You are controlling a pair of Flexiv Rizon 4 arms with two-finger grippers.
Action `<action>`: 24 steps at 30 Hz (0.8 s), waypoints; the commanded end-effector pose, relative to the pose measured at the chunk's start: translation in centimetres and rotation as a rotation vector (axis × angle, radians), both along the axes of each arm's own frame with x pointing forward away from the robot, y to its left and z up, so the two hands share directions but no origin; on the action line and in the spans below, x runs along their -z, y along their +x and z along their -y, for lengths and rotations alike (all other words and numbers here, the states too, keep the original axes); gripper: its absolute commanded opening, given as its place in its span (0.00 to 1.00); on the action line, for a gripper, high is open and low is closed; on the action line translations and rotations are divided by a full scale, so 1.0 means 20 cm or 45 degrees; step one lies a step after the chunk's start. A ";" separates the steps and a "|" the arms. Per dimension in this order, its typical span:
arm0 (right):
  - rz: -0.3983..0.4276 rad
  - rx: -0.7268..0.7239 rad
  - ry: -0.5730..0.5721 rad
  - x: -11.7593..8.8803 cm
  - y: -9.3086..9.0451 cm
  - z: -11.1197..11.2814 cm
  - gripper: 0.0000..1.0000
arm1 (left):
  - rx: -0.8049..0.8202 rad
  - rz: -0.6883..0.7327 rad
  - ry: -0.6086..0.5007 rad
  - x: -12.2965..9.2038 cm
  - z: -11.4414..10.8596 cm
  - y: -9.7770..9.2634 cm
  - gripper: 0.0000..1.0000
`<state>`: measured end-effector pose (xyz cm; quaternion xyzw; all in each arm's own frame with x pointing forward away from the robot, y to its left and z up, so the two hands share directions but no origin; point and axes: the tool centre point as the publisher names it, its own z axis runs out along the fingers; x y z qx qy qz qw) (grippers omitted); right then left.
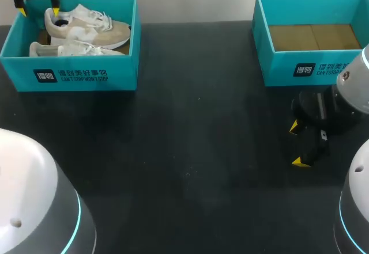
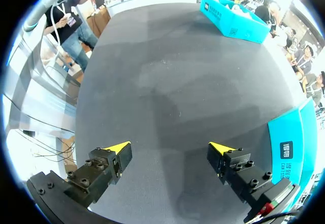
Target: Take the shoe out of the shoebox, open the shoe tongue, remove and reinsert the insole, then place the shoe into the shoebox
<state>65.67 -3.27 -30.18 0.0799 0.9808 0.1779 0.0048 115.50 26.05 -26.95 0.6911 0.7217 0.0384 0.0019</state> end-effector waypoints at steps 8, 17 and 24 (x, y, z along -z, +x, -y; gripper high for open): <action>0.003 0.002 -0.004 0.01 0.00 0.00 1.00 | 0.005 0.043 -0.005 -0.08 -0.01 -0.32 1.00; 0.003 0.002 -0.004 0.01 0.00 0.00 1.00 | 0.046 0.003 -0.015 -0.11 -0.04 -0.41 1.00; 0.003 0.002 -0.004 0.01 0.00 0.00 1.00 | 0.046 0.003 -0.015 -0.11 -0.04 -0.41 1.00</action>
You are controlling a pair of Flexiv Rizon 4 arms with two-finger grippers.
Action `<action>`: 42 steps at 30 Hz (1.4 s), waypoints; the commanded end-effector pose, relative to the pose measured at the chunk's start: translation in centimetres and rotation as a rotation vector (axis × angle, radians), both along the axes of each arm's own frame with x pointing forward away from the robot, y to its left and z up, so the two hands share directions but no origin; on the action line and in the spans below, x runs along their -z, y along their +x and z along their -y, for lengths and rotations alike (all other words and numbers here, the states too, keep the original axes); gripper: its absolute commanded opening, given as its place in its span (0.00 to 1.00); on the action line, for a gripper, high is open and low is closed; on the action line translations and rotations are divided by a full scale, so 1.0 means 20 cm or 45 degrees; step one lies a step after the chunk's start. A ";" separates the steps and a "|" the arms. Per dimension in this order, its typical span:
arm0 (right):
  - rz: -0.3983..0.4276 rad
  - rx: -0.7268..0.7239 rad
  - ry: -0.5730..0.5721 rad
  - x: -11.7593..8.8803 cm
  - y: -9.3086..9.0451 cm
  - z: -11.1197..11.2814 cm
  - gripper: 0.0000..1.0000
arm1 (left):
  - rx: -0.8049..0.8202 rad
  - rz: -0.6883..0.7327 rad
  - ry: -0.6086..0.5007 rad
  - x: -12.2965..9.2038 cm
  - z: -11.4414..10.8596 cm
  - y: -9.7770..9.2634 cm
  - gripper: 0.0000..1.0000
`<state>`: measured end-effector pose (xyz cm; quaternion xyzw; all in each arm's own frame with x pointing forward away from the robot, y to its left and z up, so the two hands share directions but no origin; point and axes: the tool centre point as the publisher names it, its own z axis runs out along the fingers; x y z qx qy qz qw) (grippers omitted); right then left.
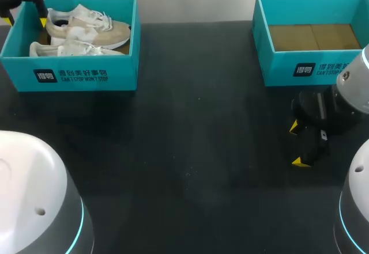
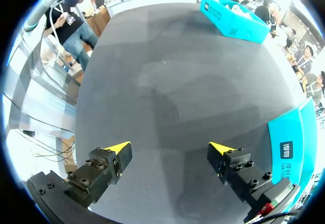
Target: Take the shoe out of the shoebox, open the shoe tongue, remove and reinsert the insole, then place the shoe into the shoebox
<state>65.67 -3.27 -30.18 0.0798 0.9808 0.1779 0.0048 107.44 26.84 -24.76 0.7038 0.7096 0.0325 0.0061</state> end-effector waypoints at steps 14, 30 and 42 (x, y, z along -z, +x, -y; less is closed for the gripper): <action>0.003 0.003 -0.004 0.01 0.00 0.00 1.00 | -0.018 0.037 0.034 0.07 -0.02 -0.10 1.00; 0.003 0.003 -0.004 0.01 0.00 0.00 1.00 | -0.033 0.048 0.002 0.23 -0.04 -0.21 1.00; 0.003 0.003 -0.004 0.01 0.00 0.00 1.00 | -0.075 0.043 0.004 0.37 -0.06 -0.17 0.97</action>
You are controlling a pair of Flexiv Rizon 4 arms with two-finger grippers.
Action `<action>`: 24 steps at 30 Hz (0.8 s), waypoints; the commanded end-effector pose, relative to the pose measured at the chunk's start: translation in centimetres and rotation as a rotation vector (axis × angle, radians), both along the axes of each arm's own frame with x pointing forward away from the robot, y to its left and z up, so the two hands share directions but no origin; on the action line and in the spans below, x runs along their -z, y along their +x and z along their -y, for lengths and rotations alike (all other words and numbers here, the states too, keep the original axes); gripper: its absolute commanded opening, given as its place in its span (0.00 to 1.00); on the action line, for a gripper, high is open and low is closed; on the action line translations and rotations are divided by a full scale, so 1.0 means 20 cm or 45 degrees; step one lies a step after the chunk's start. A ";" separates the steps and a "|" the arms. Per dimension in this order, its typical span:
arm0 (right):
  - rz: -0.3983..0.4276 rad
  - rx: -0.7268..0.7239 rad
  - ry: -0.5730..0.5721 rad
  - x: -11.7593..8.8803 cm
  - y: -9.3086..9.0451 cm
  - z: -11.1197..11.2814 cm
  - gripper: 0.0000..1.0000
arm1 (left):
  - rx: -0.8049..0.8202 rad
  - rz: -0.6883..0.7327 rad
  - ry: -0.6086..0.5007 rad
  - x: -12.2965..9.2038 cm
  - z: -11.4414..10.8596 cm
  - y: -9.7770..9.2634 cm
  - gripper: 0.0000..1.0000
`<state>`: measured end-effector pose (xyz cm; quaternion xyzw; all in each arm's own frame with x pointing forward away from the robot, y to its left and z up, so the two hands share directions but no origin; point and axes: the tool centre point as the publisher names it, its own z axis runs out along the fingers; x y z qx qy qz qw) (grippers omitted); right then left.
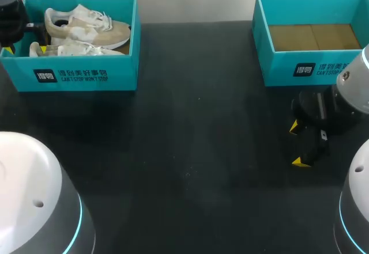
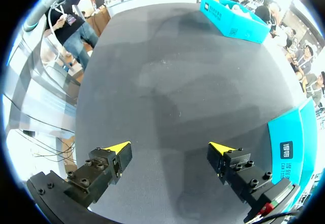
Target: Take the shoe out of the shoebox, open the shoe tongue, remove and reinsert the insole, then place the shoe into the shoebox
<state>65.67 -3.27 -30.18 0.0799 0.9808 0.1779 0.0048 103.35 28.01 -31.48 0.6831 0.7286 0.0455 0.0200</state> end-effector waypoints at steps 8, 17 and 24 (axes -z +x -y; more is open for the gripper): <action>0.003 0.002 -0.004 0.01 0.00 0.00 1.00 | 0.008 -0.019 0.009 0.07 0.01 0.07 0.93; 0.003 0.002 -0.004 0.01 0.00 0.00 1.00 | 0.005 -0.042 0.015 0.13 0.01 0.10 0.95; 0.003 0.002 -0.004 0.01 0.00 0.00 1.00 | 0.022 -0.062 0.034 0.19 0.04 0.11 0.92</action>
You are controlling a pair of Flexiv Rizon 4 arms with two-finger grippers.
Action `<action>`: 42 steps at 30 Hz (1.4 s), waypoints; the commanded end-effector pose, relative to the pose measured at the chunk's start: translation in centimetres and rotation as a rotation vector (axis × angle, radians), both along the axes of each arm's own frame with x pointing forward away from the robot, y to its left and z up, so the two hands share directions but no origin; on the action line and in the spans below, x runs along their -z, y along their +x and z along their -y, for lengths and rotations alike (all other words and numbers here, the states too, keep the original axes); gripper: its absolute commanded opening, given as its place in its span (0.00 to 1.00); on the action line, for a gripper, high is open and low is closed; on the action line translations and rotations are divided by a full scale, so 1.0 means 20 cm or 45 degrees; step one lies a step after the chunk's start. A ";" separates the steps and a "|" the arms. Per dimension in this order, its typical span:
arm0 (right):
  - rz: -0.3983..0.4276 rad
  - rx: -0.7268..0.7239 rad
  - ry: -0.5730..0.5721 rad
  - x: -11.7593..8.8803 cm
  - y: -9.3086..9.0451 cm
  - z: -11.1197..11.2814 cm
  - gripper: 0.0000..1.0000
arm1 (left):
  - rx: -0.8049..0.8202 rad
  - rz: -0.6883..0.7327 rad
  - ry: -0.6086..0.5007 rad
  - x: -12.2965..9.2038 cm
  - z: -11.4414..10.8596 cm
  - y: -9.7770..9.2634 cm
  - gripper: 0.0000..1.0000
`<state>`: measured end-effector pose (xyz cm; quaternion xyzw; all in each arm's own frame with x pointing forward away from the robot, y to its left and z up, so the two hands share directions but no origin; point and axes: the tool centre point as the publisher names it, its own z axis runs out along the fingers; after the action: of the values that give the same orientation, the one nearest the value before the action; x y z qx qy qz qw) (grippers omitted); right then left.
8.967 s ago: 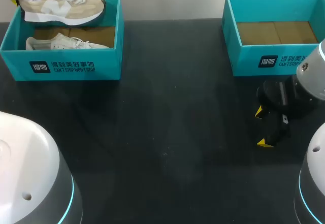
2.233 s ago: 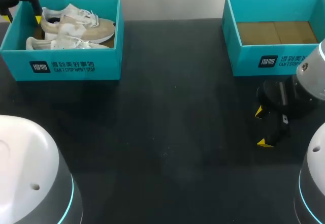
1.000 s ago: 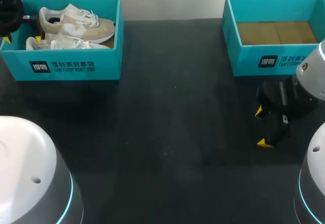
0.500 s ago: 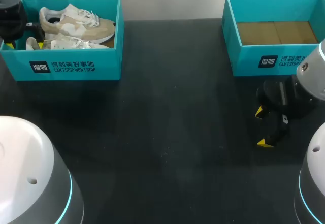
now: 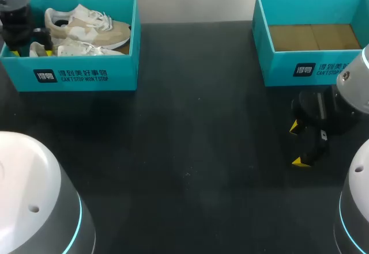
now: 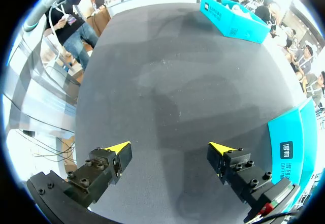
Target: Take the shoe out of the shoebox, open the shoe tongue, remove and reinsert the insole, then place the shoe into the shoebox
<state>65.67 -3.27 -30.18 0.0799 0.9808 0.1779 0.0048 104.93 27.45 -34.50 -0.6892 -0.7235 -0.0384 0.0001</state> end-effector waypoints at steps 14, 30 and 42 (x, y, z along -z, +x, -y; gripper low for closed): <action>0.003 0.002 -0.004 0.01 0.00 0.00 1.00 | -0.007 -0.067 0.008 0.13 -0.02 0.04 0.83; 0.003 0.002 -0.004 0.01 0.00 0.00 1.00 | -0.002 -0.112 0.016 0.20 0.00 0.03 0.60; 0.003 0.002 -0.004 0.01 0.00 0.00 1.00 | -0.008 -0.130 0.042 0.21 -0.02 0.01 0.00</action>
<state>65.67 -3.27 -30.18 0.0798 0.9808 0.1779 0.0048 104.98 28.25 -38.47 -0.6883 -0.7237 -0.0157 0.0471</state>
